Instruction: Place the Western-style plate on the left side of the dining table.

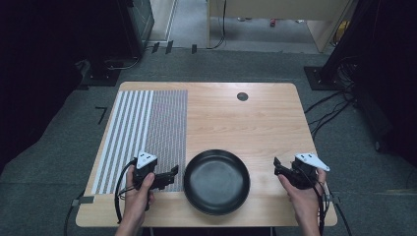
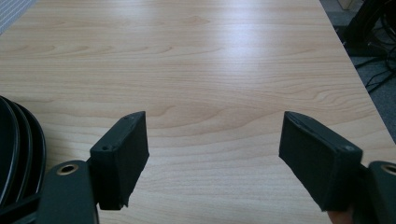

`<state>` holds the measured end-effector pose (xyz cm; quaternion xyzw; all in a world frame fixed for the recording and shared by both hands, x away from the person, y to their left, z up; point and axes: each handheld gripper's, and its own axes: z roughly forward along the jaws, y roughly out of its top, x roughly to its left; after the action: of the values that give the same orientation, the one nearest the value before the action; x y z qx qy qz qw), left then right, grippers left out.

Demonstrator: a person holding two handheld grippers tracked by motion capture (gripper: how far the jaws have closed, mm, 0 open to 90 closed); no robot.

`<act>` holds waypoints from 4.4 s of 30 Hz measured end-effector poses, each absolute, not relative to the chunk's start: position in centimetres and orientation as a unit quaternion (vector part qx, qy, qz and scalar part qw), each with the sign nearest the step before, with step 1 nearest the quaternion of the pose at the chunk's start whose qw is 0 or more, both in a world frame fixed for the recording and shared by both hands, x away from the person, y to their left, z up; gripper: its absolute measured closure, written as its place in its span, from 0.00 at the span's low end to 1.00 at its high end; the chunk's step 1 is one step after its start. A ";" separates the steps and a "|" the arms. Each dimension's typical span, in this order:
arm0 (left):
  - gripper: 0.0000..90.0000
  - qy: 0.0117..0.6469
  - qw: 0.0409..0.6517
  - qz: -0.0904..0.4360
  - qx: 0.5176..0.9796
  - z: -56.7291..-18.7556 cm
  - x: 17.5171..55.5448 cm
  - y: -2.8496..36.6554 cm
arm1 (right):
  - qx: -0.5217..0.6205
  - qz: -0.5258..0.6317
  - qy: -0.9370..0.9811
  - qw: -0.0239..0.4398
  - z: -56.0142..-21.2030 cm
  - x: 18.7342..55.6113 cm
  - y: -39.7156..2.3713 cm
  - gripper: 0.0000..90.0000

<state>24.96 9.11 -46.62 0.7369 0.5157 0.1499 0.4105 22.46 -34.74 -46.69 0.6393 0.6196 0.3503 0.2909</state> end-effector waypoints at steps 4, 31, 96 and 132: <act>0.17 0.517 0.411 0.143 0.737 -46.7 24.9 8.8 | 0.635 0.352 0.623 0.292 -46.7 22.4 -34.3 0.28; 0.18 0.506 0.441 0.085 0.737 -46.6 24.7 7.4 | 0.600 0.397 0.637 0.277 -47.4 21.4 -29.8 0.47; 0.74 0.480 0.409 -0.003 0.776 -48.0 24.8 6.8 | 0.627 0.470 0.613 0.104 -49.8 20.9 -28.1 0.90; 0.80 0.480 0.403 -0.005 0.779 -46.4 24.8 8.6 | 0.618 0.487 0.616 0.044 -50.3 20.7 -26.6 0.93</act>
<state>24.82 8.65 -46.37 0.7791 0.4805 -0.0048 0.4027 20.73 -26.59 -50.32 0.6177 0.6159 0.4870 0.0436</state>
